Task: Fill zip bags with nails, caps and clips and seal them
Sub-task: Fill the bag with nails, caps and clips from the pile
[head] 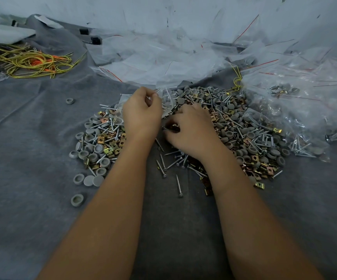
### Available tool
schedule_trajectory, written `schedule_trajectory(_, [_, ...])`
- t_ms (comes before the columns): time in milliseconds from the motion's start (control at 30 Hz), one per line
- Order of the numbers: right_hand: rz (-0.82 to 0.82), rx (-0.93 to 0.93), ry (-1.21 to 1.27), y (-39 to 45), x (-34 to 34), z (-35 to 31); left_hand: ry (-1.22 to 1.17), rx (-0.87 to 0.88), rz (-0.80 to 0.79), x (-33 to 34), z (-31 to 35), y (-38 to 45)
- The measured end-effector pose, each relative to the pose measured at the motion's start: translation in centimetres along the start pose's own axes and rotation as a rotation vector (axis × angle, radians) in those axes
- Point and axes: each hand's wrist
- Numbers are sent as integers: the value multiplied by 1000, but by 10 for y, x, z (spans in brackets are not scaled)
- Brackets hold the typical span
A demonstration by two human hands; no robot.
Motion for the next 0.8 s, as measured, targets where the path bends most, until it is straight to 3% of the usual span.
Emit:
schedule_trajectory(333, [-34,-31,12,1,3,-4,-6,7,-16,1,0,-2])
schedule_trajectory(500, [95,10,265,-3,-4,-6,-17,8,-21,1,-2,-1])
schedule_trajectory(800, [270,149,470,1,-3,-1,-70,-18,-68,2,-3,-1])
Point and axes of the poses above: each hand's wrist, its own y-axis towards the middle knuckle, its own x-axis out of the palm, z = x × y, and after that the axes turned 3 degrees about z, right-handed
